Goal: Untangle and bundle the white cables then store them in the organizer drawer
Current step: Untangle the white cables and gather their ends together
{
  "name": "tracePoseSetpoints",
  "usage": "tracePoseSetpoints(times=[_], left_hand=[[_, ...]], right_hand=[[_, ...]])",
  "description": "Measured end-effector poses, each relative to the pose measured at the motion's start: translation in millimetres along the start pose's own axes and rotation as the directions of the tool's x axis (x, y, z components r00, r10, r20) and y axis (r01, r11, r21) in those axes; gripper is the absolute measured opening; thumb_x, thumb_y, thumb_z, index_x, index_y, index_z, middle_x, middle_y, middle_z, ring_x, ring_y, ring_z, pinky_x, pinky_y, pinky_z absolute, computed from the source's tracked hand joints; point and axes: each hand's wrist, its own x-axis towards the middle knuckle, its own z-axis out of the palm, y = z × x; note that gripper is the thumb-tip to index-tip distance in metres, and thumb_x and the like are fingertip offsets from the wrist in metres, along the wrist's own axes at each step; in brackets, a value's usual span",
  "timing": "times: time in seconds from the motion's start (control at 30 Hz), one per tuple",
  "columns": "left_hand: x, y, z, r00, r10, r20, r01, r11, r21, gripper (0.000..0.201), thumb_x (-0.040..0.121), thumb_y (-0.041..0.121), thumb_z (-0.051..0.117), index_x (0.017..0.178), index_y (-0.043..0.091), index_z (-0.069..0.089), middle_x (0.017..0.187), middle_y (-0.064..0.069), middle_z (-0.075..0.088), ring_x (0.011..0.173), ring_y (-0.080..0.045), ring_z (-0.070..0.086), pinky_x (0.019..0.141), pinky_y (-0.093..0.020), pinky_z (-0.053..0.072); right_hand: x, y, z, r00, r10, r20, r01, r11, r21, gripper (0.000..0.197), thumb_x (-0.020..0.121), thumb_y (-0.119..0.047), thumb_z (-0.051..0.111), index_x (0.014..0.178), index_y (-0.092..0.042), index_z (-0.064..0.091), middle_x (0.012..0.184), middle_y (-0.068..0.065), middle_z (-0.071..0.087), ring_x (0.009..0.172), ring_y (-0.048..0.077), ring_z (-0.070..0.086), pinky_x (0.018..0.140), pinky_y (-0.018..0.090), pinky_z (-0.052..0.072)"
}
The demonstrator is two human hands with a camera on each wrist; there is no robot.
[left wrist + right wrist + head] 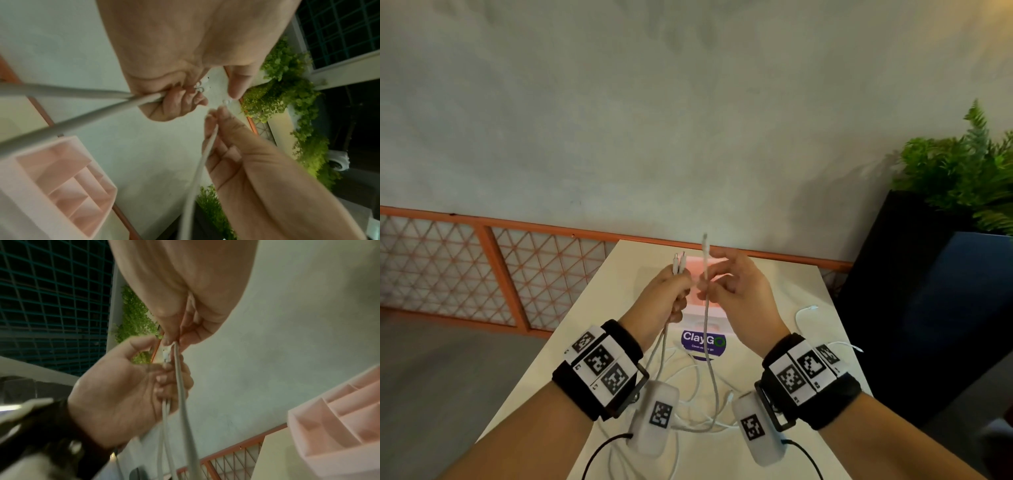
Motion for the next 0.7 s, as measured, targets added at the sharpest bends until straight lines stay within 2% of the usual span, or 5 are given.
tracePoseSetpoints(times=[0.17, 0.33, 0.5, 0.6, 0.7], left_hand=[[-0.8, 3.6, 4.3, 0.983, 0.185, -0.005, -0.178, 0.953, 0.243, 0.029, 0.096, 0.036, 0.042, 0.079, 0.017, 0.055, 0.063, 0.004, 0.049, 0.051, -0.007, 0.044, 0.054, -0.022, 0.036], [-1.6, 20.3, -21.1, 0.963, 0.256, -0.086, -0.239, 0.957, 0.167, 0.040, 0.087, 0.052, 0.034, 0.069, 0.020, 0.049, 0.074, 0.005, 0.055, 0.082, -0.016, 0.057, 0.088, -0.036, 0.047], [-1.6, 39.5, -47.9, 0.950, 0.271, -0.156, -0.293, 0.946, -0.141, 0.037, 0.097, 0.041, 0.034, 0.067, 0.021, 0.040, 0.050, 0.009, 0.029, 0.042, -0.007, 0.026, 0.041, -0.020, 0.030], [-4.3, 36.5, -68.5, 0.944, 0.289, -0.156, -0.264, 0.951, 0.164, 0.038, 0.089, 0.050, 0.050, 0.063, 0.022, 0.047, 0.052, 0.010, 0.031, 0.045, -0.008, 0.024, 0.045, -0.024, 0.020], [-9.7, 24.1, -69.6, 0.952, 0.305, -0.036, -0.203, 0.714, 0.670, 0.043, 0.078, 0.052, 0.064, 0.079, 0.009, 0.059, 0.058, -0.003, 0.041, 0.053, -0.003, 0.039, 0.057, -0.025, 0.029]], right_hand=[[-6.8, 6.9, 12.7, 0.999, 0.034, 0.027, -0.033, 0.998, -0.055, 0.047, 0.077, 0.005, 0.066, 0.089, -0.031, 0.038, 0.077, 0.004, 0.063, 0.067, 0.030, 0.065, 0.073, 0.052, 0.056], [-29.3, 45.6, 11.1, 0.840, 0.311, 0.444, -0.200, 0.940, -0.278, 0.018, 0.089, 0.003, 0.049, 0.086, -0.014, 0.046, 0.077, 0.002, 0.060, 0.070, 0.012, 0.061, 0.078, 0.031, 0.051], [-46.4, 108.0, -3.2, 0.688, 0.507, 0.520, -0.059, 0.753, -0.655, 0.012, 0.090, -0.011, 0.053, 0.087, -0.008, 0.064, 0.088, -0.003, 0.060, 0.082, 0.009, 0.052, 0.081, 0.020, 0.039], [-36.5, 119.2, -15.3, 0.774, 0.513, 0.370, -0.272, 0.798, -0.538, 0.022, 0.090, -0.009, 0.048, 0.077, -0.015, 0.064, 0.073, -0.009, 0.065, 0.073, 0.007, 0.057, 0.078, 0.027, 0.043], [-15.5, 89.2, -20.8, 0.856, 0.433, 0.281, -0.355, 0.889, -0.288, 0.026, 0.094, 0.000, 0.042, 0.083, -0.013, 0.062, 0.060, -0.006, 0.064, 0.054, 0.001, 0.058, 0.058, 0.016, 0.044]])
